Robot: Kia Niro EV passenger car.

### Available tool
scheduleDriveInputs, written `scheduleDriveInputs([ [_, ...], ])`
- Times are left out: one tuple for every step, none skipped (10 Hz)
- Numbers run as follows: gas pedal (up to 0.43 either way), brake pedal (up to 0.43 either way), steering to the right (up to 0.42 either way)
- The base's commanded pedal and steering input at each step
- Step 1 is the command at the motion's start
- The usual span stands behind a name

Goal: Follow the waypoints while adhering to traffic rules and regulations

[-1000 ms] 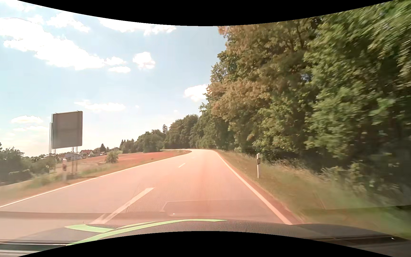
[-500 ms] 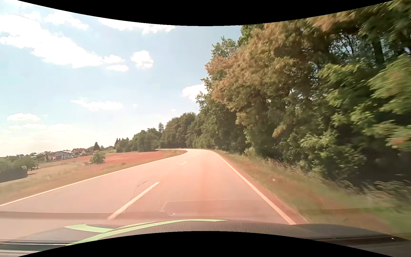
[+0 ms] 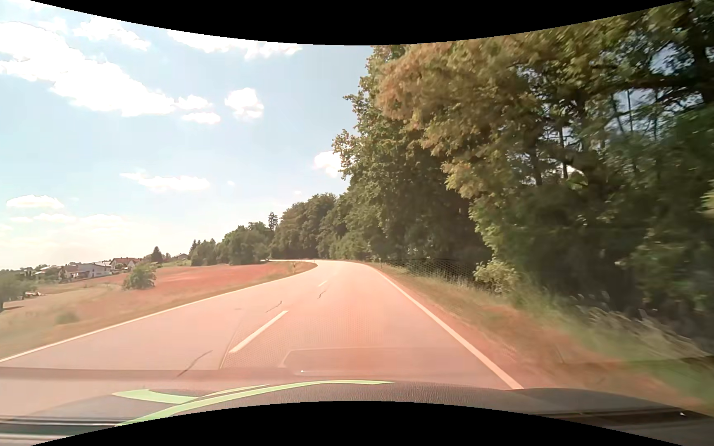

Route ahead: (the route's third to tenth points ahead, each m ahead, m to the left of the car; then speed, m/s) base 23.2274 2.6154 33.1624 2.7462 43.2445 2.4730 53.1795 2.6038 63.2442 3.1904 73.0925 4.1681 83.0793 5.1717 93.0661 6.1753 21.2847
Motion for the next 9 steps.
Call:
scheduleDriveInputs([
  [0.098,0.0,0.004],
  [0.098,0.0,0.004],
  [0.098,0.0,0.003],
  [0.098,0.0,0.0],
  [0.087,0.0,-0.001],
  [0.087,0.0,-0.001],
  [0.087,0.0,-0.001],
  [0.087,0.0,-0.001],
  [0.087,0.0,-0.001],
])
